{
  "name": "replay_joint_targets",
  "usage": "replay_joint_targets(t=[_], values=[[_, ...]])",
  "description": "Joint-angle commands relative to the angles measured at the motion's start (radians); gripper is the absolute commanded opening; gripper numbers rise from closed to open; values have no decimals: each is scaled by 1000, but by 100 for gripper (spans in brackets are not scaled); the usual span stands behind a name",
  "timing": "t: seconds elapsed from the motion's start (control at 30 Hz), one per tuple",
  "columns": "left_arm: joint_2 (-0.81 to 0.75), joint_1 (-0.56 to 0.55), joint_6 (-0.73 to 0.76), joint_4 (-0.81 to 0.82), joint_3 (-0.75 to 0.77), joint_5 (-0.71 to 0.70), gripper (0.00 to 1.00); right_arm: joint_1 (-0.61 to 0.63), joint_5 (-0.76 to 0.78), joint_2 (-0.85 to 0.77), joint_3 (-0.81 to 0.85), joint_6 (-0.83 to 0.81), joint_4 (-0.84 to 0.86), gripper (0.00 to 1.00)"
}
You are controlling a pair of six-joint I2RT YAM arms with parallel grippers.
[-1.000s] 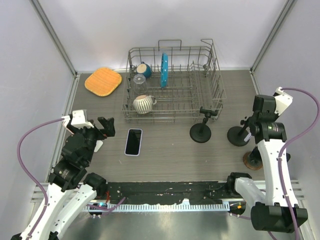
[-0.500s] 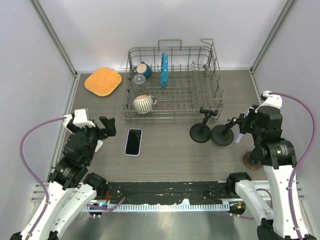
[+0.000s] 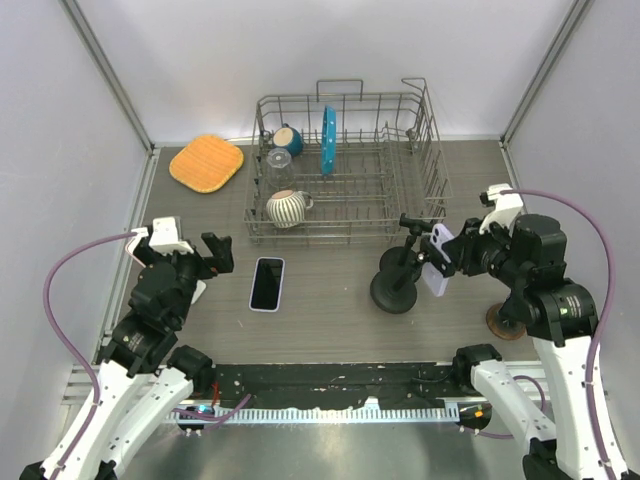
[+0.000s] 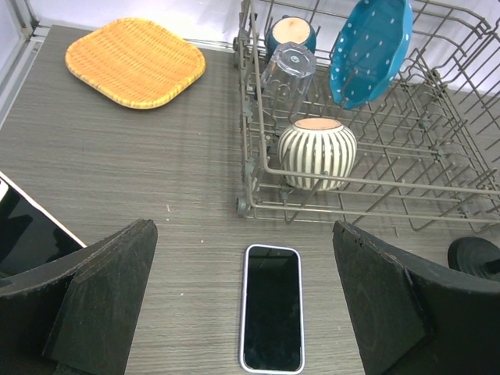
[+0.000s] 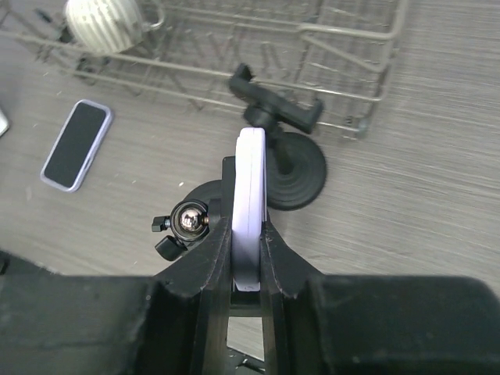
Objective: Remove the phone from the phone stand
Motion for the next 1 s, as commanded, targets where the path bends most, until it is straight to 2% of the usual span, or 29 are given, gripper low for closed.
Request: replay_joint_targets(t=[0.0, 0.13, 0.27, 0.4, 0.43, 0.67, 0.77, 0.97], values=[[12, 0, 23, 57, -2, 35, 100, 14, -219, 21, 50, 10, 201, 1], [22, -1, 27, 63, -3, 66, 100, 17, -248, 34, 15, 41, 256, 1], [38, 0, 35, 69, -3, 103, 100, 35, -273, 36, -54, 95, 380, 1], [52, -1, 59, 88, -11, 200, 100, 110, -232, 60, -97, 130, 476, 1], [52, 0, 66, 94, -14, 224, 100, 171, -215, 68, -103, 133, 506, 1], [79, -1, 110, 134, -30, 409, 100, 519, 119, 175, -143, 106, 647, 1], [91, 0, 119, 148, -33, 500, 100, 633, 226, 234, -164, 87, 729, 1], [128, -1, 118, 172, -37, 618, 100, 785, 422, 335, -212, 32, 884, 1]])
